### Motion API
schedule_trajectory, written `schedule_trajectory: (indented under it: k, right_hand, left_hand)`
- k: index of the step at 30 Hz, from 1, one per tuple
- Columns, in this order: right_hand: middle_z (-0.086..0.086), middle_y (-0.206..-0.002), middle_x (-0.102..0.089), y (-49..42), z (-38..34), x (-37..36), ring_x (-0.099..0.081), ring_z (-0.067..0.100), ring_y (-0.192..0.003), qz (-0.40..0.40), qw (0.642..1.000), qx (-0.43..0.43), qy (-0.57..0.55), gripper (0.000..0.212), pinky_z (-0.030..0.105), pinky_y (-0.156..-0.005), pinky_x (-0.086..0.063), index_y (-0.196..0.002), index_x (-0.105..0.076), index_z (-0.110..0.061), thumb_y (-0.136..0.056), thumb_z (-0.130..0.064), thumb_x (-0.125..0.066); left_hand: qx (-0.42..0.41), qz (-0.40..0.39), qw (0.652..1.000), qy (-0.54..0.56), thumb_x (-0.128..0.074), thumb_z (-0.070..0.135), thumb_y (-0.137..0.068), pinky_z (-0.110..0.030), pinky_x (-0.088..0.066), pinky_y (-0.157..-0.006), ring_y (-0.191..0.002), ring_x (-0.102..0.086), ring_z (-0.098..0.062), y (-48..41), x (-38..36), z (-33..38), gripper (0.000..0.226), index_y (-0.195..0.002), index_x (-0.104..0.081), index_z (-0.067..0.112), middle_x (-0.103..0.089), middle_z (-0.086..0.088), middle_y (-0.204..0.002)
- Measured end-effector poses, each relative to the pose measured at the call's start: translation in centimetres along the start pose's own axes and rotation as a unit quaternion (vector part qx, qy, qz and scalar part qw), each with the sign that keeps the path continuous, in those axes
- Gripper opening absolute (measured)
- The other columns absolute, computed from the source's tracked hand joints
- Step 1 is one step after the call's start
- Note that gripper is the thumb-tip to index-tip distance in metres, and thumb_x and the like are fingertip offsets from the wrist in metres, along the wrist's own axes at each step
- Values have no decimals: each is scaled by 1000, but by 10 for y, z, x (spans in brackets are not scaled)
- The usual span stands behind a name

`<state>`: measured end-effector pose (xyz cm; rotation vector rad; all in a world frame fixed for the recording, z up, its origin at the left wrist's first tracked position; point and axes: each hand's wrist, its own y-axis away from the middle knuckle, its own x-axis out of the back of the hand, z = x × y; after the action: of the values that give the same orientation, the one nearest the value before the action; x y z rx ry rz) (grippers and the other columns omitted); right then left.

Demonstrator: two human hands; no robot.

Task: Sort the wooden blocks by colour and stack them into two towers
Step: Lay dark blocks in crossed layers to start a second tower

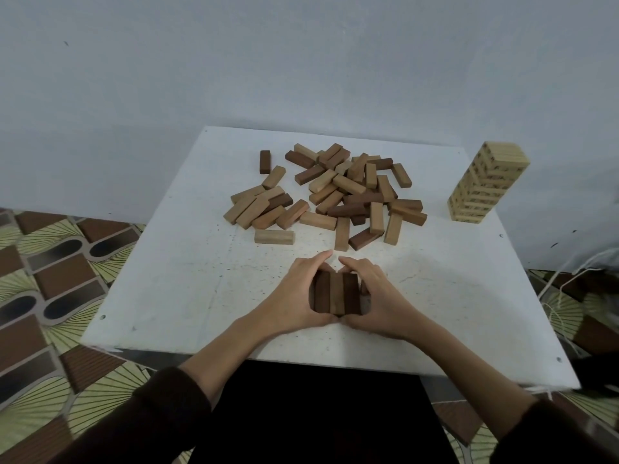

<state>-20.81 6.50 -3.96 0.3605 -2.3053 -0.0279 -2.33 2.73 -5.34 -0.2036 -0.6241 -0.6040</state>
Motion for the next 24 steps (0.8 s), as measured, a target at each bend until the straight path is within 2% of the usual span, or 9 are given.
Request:
schedule_trajectory:
  k: [6, 9, 11, 13, 15, 17, 19, 21, 24]
  right_hand:
    - [-6, -130, -38, -2, 2, 2, -34, 8, -115, -25, 1000, -5, 16, 94, 24, -99, -37, -143, -22, -24, -70, -31, -82]
    - [-15, -122, -34, -5, 3, 12, -39, 3, -101, -40, 999, -16, -15, 100, 10, -83, -37, -143, -18, -34, -67, -38, -82]
    - [-13, -120, -39, -10, -4, 22, -43, 3, -89, -10, 999, -16, -49, 85, 8, -72, -39, -139, -27, -35, -73, -33, -79]
    - [-14, -113, -47, -23, -16, 27, -46, -3, -86, 33, 999, 8, -35, 59, 6, -69, -39, -133, -43, -29, -81, -29, -71]
    - [-18, -107, -50, -42, -32, 27, -47, -5, -87, 54, 998, 36, -7, 35, 9, -71, -39, -122, -54, -24, -88, -22, -64]
    - [-14, -109, -56, -64, -49, 21, -48, -2, -89, 56, 997, 56, 7, 24, 8, -73, -38, -116, -61, -18, -92, -14, -56]
    - [-2, -114, -60, -87, -61, 12, -51, 7, -98, 48, 994, 89, 36, 27, 8, -78, -36, -115, -62, -11, -93, -4, -47]
    - [5, -116, -60, -112, -69, -2, -51, 19, -104, 25, 990, 101, 97, 37, 15, -80, -33, -118, -60, -7, -90, 6, -41]
    - [2, -116, -58, -138, -67, -19, -49, 25, -103, -1, 979, 111, 168, 52, 24, -83, -31, -121, -58, -15, -79, 9, -39]
  left_hand:
    - [-1, -6, 1000, 3, -84, 34, -67, -4, -28, -92, -114, -30, 4, 1, 0, -2, 103, -147, -20, 25, -42, 16, -122]
    - [23, 3, 999, 39, -79, 51, -66, -11, -32, -97, -116, -30, 12, 7, 10, -2, 102, -146, -20, 29, -37, 17, -129]
    - [33, 76, 994, 67, -66, 58, -72, -9, -34, -92, -116, -35, 14, 7, 22, -10, 83, -141, -30, 29, -39, 17, -129]
    - [11, 196, 980, 36, -57, 52, -81, -8, -34, -92, -114, -41, 9, 0, 38, -28, 55, -127, -45, 24, -48, 9, -123]
    - [21, 280, 959, -44, -57, 31, -87, -9, -31, -95, -114, -40, -2, -13, 56, -46, 36, -120, -54, 16, -52, -1, -121]
    - [64, 301, 946, -104, -60, 10, -85, -22, -33, -100, -120, -39, -18, -26, 72, -58, 36, -120, -56, 9, -52, -7, -124]
    - [104, 284, 946, -119, -62, 10, -84, -27, -31, -100, -124, -38, -25, -38, 82, -62, 39, -121, -55, 7, -50, -9, -129]
    - [114, 259, 950, -132, -67, 21, -82, -30, -33, -100, -123, -37, -27, -44, 85, -64, 43, -121, -55, 6, -48, -9, -130]
    - [115, 248, 945, -180, -63, 37, -76, -37, -41, -89, -113, -40, -31, -49, 83, -64, 52, -119, -55, 9, -47, -9, -124]
